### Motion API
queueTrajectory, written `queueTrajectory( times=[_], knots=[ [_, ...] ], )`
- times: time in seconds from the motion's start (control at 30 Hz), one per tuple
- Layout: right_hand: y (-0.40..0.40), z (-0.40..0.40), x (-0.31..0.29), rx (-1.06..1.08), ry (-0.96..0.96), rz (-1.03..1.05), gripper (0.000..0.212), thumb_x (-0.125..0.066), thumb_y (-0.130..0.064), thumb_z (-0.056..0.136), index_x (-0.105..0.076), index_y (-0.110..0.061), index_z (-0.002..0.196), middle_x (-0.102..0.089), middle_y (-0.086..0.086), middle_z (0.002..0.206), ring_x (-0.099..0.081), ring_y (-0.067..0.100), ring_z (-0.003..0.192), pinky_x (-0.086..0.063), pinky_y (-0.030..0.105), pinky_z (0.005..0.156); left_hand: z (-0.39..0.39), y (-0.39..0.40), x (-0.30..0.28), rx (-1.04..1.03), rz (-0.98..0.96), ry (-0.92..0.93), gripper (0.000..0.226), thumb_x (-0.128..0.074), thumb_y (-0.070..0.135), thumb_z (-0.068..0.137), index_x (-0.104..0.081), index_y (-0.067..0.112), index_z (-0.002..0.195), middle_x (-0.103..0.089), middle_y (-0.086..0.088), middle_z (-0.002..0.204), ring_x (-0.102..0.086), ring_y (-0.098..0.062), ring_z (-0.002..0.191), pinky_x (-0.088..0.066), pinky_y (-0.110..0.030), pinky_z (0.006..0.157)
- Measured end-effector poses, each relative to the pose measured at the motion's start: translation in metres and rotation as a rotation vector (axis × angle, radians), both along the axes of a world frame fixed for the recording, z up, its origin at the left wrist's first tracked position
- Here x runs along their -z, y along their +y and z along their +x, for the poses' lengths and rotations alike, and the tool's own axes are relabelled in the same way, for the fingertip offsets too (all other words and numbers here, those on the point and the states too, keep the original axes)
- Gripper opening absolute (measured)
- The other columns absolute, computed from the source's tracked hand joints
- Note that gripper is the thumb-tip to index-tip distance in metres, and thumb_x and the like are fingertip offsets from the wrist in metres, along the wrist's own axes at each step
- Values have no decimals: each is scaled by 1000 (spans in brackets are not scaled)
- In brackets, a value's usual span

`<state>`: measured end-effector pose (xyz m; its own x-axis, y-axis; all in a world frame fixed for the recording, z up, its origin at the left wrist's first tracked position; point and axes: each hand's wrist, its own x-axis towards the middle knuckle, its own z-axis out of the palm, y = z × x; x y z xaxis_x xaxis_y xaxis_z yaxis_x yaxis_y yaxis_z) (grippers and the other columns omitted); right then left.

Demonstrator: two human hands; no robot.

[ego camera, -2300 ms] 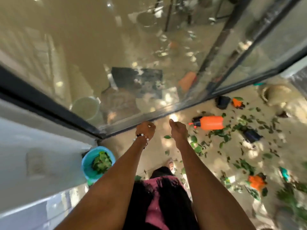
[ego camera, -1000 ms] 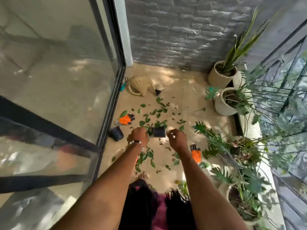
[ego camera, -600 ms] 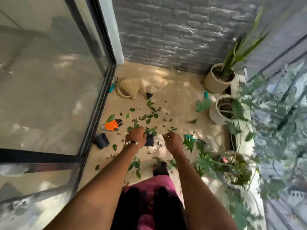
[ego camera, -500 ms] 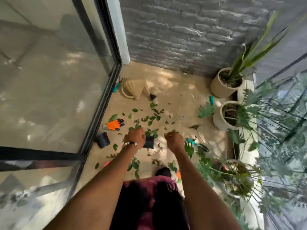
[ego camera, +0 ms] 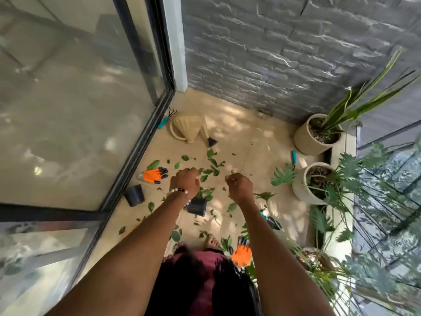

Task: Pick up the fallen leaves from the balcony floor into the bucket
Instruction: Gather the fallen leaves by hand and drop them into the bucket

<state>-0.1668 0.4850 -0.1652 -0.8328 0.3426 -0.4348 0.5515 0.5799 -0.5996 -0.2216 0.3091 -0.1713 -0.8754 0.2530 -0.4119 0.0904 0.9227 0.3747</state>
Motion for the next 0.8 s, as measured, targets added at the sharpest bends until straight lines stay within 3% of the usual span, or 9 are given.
queueTrajectory(
  times=[0.2,0.3,0.47,0.6,0.7,0.8],
  knots=[
    [-27,-28,14,0,2,-66,27,-56,-26,97,-68,-6,108,-71,14,109,-67,32,93,-51,34,85,-28,-26,12,-55,-16,2,29,-50,21,95,-60,13,121,-64,-14,115,-58,-34,108,-51,-42,84],
    [-33,-44,25,-35,-7,-70,25,-54,-23,98,-69,-5,108,-70,11,111,-64,29,101,-43,26,82,-41,-34,25,-88,-34,-26,32,-49,20,95,-59,13,124,-64,-14,117,-58,-34,109,-51,-41,85],
    [-26,-85,62,-37,-30,-59,27,-51,-26,99,-68,-6,109,-70,12,109,-62,28,99,-39,24,77,-69,-30,67,-143,-74,-79,32,-48,23,97,-57,16,127,-65,-13,117,-58,-33,111,-49,-42,86],
    [-7,-123,109,-87,-6,-46,28,-51,-25,99,-70,-5,103,-70,12,99,-56,18,80,-35,24,68,-99,-16,118,-186,-80,-134,31,-48,24,96,-57,16,124,-64,-12,115,-59,-33,109,-50,-43,87],
    [10,-151,162,-108,9,-31,22,-54,-19,97,-71,-5,96,-72,13,93,-62,25,78,-41,28,68,-123,-2,167,-223,-70,-173,30,-49,25,95,-57,17,122,-65,-10,113,-60,-31,107,-51,-44,86],
    [25,-179,226,-135,14,3,20,-55,-16,96,-72,-5,94,-72,11,91,-65,28,78,-37,24,64,-146,11,223,-234,-52,-179,32,-49,24,95,-57,18,126,-64,-9,116,-59,-30,109,-51,-42,87]
  ],
)
